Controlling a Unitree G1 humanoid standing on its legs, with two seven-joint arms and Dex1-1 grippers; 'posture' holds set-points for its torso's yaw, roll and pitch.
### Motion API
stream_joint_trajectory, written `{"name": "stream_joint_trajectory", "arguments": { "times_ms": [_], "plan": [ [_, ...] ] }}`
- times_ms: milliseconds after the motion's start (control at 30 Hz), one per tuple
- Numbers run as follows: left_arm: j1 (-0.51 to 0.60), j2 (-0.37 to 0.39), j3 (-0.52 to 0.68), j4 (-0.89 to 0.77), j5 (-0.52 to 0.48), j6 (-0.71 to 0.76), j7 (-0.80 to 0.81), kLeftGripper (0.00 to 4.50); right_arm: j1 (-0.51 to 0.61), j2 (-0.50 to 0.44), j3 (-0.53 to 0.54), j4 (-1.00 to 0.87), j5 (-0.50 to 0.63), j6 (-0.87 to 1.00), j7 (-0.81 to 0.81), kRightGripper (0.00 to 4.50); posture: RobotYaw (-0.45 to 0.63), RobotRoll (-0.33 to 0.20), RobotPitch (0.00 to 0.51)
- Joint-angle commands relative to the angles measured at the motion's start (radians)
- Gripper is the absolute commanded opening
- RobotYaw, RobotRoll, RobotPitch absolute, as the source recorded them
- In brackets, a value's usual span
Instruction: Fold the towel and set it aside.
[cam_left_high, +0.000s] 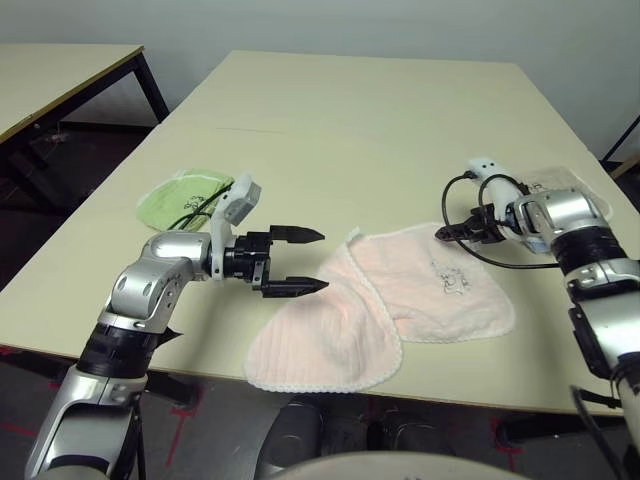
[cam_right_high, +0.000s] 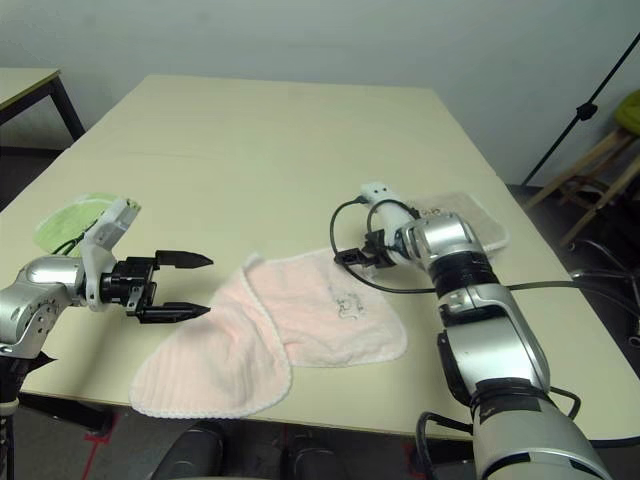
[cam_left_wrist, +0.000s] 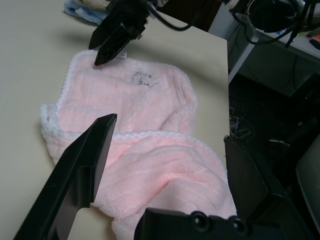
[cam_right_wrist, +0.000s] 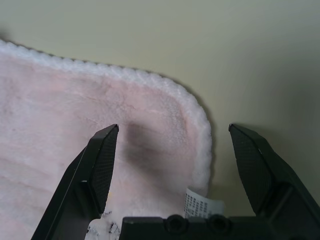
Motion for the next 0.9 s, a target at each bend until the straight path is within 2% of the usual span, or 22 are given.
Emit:
{"name": "stream_joint_trajectory", "arguments": {
  "times_ms": [33,233,267,333,433,667,900],
  "plan": [
    [0.017,0.005,0.004,-0.038,-0.01,0.025,0.022,4.5,-0.022,0.021,-0.005,0.072,-0.031,-0.031,-0.01,4.44,0.24,0.0,0.033],
    [0.019,0.009,0.017,-0.065,-0.024,0.047,0.055,4.5,-0.03,0.047,0.008,0.147,-0.092,-0.104,-0.026,4.44,0.26,0.0,0.033],
    [0.018,0.009,0.018,-0.068,-0.027,0.051,0.06,4.5,-0.03,0.051,0.009,0.157,-0.101,-0.116,-0.027,4.27,0.26,0.0,0.033],
    [0.017,0.009,0.022,-0.077,-0.036,0.062,0.074,4.5,-0.032,0.057,0.008,0.167,-0.114,-0.129,-0.022,3.76,0.27,0.0,0.034],
    [0.017,0.012,0.023,-0.081,-0.04,0.067,0.082,4.5,-0.04,0.065,0.0,0.169,-0.121,-0.13,-0.006,2.75,0.27,0.0,0.036],
    [0.004,0.011,0.019,-0.076,-0.041,0.103,0.115,4.5,-0.082,0.076,-0.024,0.162,-0.126,-0.15,-0.019,0.04,0.27,0.0,0.039],
    [-0.06,-0.023,0.039,-0.1,-0.103,0.288,0.251,4.5,-0.191,0.106,-0.098,0.144,-0.097,-0.202,-0.069,0.04,0.27,0.0,0.039]
  ]
}}
